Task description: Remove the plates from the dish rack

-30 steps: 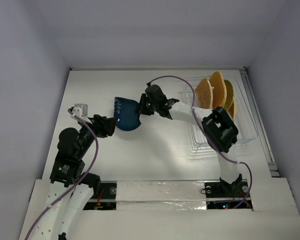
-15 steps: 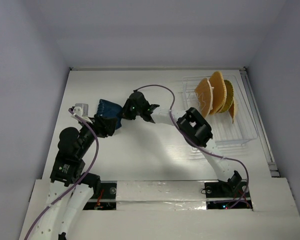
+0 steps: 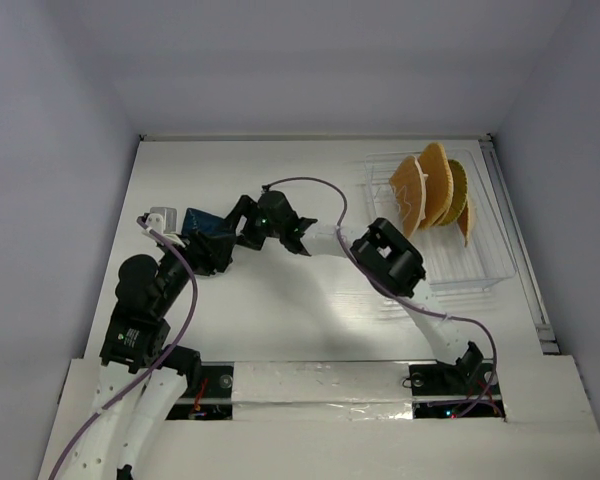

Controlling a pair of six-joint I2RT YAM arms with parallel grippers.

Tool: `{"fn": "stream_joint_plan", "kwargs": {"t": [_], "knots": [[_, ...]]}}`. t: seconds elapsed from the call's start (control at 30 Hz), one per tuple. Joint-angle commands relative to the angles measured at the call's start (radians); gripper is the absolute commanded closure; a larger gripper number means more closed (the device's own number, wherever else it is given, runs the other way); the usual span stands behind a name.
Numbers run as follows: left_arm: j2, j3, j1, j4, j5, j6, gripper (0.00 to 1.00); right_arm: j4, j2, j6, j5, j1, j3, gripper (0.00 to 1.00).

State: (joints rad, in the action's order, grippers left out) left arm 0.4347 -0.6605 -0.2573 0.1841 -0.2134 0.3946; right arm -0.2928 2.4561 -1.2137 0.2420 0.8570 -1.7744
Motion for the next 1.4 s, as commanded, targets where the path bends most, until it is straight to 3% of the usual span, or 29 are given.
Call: {"fn": "stream_joint_plan", "kwargs": {"t": [0.0,0.03,0.13,0.17,0.2,0.27,0.3,0.33,0.37,0.4,0.43,0.5,0.53,0.6,0.63,0.73,0.83,0.9,0.93,1.03,1.37], "knots": [[-0.008,0.001,0.006,-0.04,-0.015,0.001,0.45,-0.046,-0.169,0.086,-0.061,-0.004,0.047,0.11],[-0.01,0.001,0.006,-0.043,-0.015,0.003,0.45,-0.001,-0.189,0.109,-0.084,-0.004,0.058,0.05],[-0.01,0.001,0.006,-0.04,-0.012,0.003,0.45,0.111,-0.265,0.215,-0.162,-0.004,0.076,0.01],[-0.013,0.001,0.006,-0.04,-0.009,0.003,0.45,0.133,-0.288,0.262,-0.185,-0.004,0.085,0.01],[-0.014,-0.001,0.006,-0.038,-0.006,0.001,0.45,0.156,-0.316,0.285,-0.234,-0.004,0.128,0.08],[-0.016,-0.002,0.006,-0.037,-0.003,0.003,0.45,0.162,-0.426,0.344,-0.311,-0.004,0.197,0.28],[-0.019,-0.001,0.006,-0.037,0.0,0.003,0.45,0.162,-0.472,0.365,-0.375,-0.004,0.278,0.44],[-0.021,-0.001,0.006,-0.037,0.002,0.003,0.45,0.164,-0.568,0.39,-0.4,-0.004,0.317,0.88],[-0.024,-0.001,0.006,-0.037,0.003,0.003,0.45,0.17,-0.618,0.452,-0.423,-0.004,0.352,0.99],[-0.025,-0.001,0.006,-0.037,0.005,0.003,0.47,0.187,-0.667,0.482,-0.493,-0.015,0.383,1.0],[-0.027,-0.001,0.006,-0.037,0.002,0.003,0.6,0.243,-0.719,0.511,-0.542,-0.015,0.433,1.0],[-0.027,0.001,0.006,-0.04,-0.001,0.003,0.68,0.312,-0.866,0.601,-0.698,-0.025,0.476,1.0],[-0.027,0.001,0.006,-0.038,0.002,0.003,0.77,0.408,-0.911,0.624,-0.752,-0.026,0.512,1.0],[-0.028,0.001,0.006,-0.037,0.014,0.004,0.84,0.48,-1.025,0.7,-0.89,-0.045,0.546,1.0],[-0.027,-0.001,0.006,-0.034,0.023,0.007,0.92,0.571,-1.054,0.709,-0.94,-0.055,0.558,1.0],[-0.027,-0.004,0.006,-0.02,0.063,0.015,0.99,0.702,-1.15,0.727,-1.067,-0.111,0.596,1.0],[-0.017,-0.004,0.006,-0.021,0.06,0.016,0.95,0.748,-1.204,0.746,-1.087,-0.22,0.624,0.97],[-0.02,-0.004,0.006,-0.02,0.049,0.013,0.88,0.744,-1.218,0.775,-1.052,-0.284,0.642,0.74],[-0.021,-0.004,0.006,-0.021,0.046,0.013,0.81,0.745,-1.221,0.784,-1.043,-0.336,0.645,0.56],[-0.022,-0.002,0.006,-0.026,0.032,0.013,0.72,0.744,-1.209,0.822,-1.026,-0.395,0.652,0.41],[-0.025,0.001,0.006,-0.032,0.016,0.012,0.64,0.736,-0.988,0.948,-0.975,-0.461,0.518,0.46]]}}
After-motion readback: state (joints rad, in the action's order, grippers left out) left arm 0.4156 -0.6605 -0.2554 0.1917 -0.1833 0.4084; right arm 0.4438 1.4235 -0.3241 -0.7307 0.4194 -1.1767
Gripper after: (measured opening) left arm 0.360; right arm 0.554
